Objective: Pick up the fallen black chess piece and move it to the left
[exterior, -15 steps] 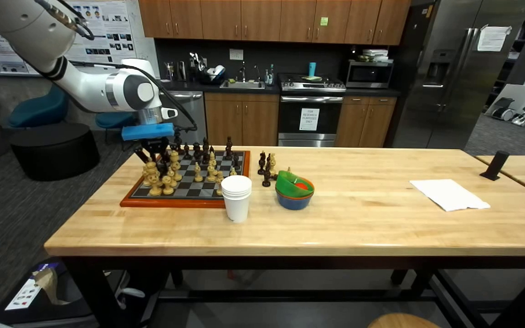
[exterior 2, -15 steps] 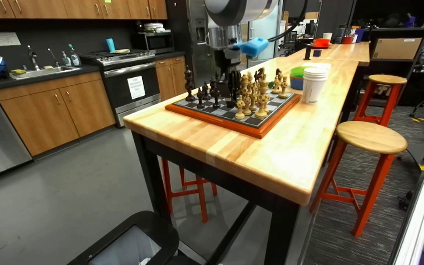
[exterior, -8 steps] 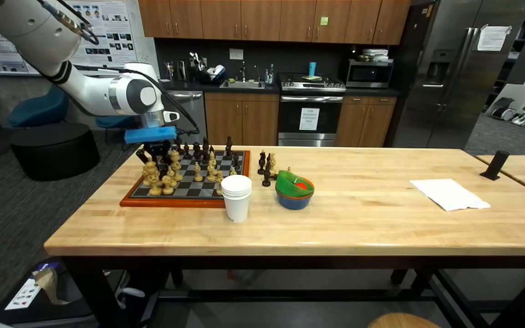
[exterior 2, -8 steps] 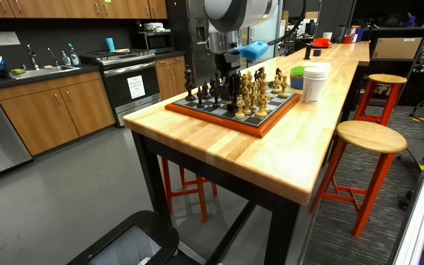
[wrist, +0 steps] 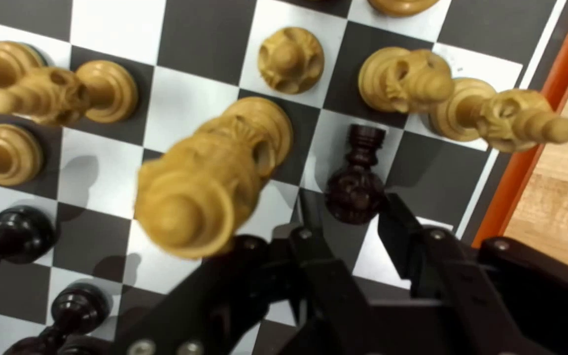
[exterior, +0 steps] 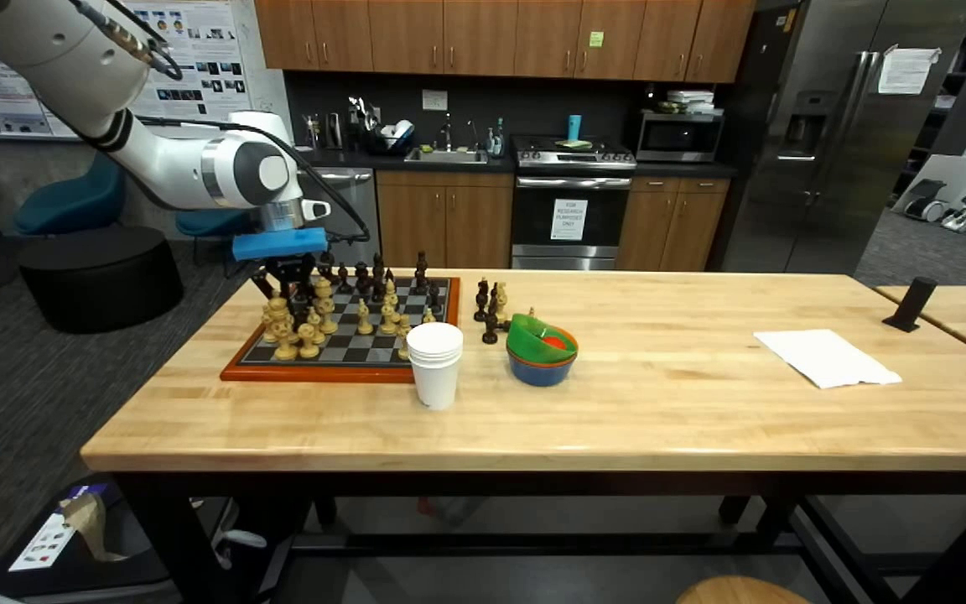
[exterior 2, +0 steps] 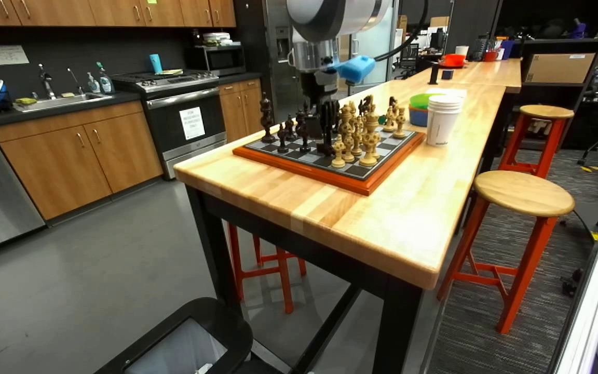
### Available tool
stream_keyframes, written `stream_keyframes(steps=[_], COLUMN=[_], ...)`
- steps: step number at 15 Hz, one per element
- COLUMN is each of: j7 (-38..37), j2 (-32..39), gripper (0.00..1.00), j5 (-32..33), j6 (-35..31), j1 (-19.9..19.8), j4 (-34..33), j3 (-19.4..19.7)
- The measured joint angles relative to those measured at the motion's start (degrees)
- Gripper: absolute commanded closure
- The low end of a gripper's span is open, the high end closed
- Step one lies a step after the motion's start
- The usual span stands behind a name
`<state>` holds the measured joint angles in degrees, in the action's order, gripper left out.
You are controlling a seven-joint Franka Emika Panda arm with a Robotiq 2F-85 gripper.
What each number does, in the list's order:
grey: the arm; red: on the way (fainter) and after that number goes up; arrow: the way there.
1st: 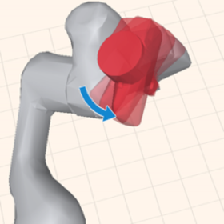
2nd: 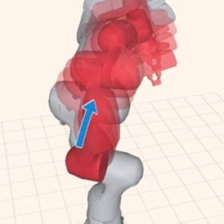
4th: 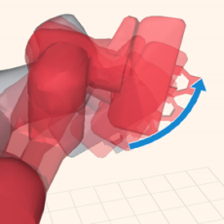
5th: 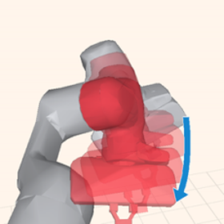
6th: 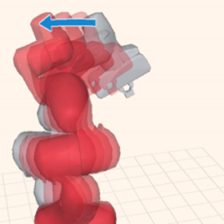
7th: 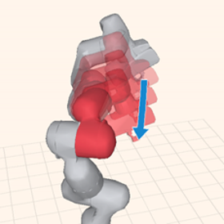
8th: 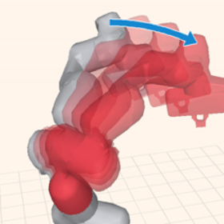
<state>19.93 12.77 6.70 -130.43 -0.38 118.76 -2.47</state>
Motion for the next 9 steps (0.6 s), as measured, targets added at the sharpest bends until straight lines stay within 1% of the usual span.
stream_keyframes(steps=[1,2,5,8,9], j7=[0.12,0.21,0.31,0.06,-0.19], j2=[0.0,-0.01,-0.4,-2.23,-3.44], gripper=[0.73,0.71,0.74,0.71,0.74], j5=[0.0,0.0,0.07,1.17,1.8], j6=[0.03,0.05,0.24,1.14,1.83], j1=[0.04,0.07,0.23,0.51,0.65], j4=[-0.31,-0.65,-1.37,-1.28,-0.94], j3=[-0.06,-0.17,-0.32,-0.32,-0.32])
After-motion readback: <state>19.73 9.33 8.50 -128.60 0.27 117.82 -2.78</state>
